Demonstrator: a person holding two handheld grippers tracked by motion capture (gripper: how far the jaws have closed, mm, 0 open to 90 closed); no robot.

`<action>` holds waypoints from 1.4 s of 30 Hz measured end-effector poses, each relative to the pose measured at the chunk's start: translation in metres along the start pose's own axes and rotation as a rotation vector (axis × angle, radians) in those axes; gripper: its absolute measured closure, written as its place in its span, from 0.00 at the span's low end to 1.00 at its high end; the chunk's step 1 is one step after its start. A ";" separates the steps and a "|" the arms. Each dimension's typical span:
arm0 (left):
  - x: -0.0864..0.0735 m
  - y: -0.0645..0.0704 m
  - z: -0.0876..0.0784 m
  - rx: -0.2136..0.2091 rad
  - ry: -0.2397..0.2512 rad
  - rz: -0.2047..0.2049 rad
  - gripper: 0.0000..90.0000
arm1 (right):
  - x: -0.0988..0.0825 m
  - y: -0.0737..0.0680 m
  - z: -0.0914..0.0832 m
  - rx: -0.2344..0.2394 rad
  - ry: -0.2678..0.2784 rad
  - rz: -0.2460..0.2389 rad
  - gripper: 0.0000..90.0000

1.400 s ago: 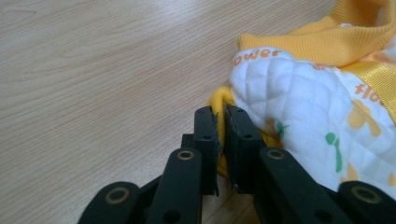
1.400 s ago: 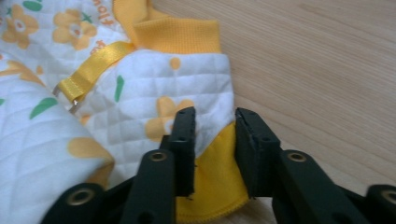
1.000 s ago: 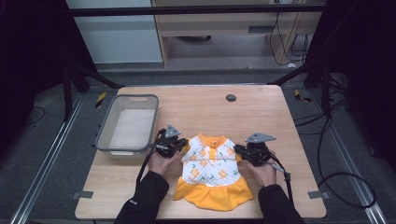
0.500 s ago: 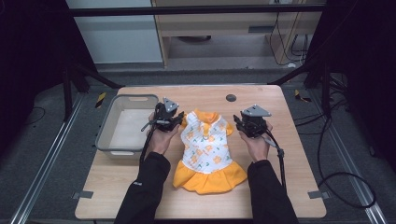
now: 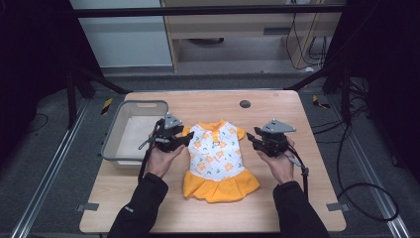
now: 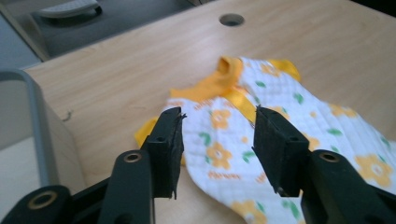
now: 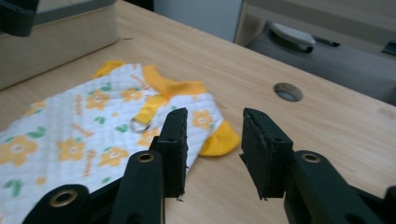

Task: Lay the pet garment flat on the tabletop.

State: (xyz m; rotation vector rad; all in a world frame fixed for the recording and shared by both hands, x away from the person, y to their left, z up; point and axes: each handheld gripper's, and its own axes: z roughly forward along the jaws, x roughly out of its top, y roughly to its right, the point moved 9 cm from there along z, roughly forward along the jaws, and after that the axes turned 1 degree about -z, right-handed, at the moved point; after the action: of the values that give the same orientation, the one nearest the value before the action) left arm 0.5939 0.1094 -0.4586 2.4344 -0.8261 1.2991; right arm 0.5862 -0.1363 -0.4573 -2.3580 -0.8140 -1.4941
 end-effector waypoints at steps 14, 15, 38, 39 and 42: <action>-0.088 0.027 0.043 -0.029 -0.223 0.030 0.65 | -0.087 -0.068 0.027 0.178 -0.216 -0.030 0.78; -0.088 0.027 0.043 -0.029 -0.223 0.030 0.65 | -0.087 -0.068 0.027 0.178 -0.216 -0.030 0.78; -0.075 0.034 0.016 -0.068 -0.110 0.020 0.56 | -0.085 -0.076 -0.004 0.205 -0.142 0.083 0.91; -0.074 0.035 0.011 -0.082 -0.102 0.019 0.56 | -0.081 -0.074 -0.007 0.203 -0.122 0.086 0.91; -0.077 0.039 -0.007 -0.106 -0.079 0.031 0.52 | -0.078 -0.063 -0.018 0.177 -0.096 0.093 0.88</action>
State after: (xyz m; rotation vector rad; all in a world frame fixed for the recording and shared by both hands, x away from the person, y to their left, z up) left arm 0.5328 0.1093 -0.5193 2.4121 -0.9326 1.1452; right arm 0.5110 -0.1187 -0.5239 -2.3163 -0.8107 -1.2276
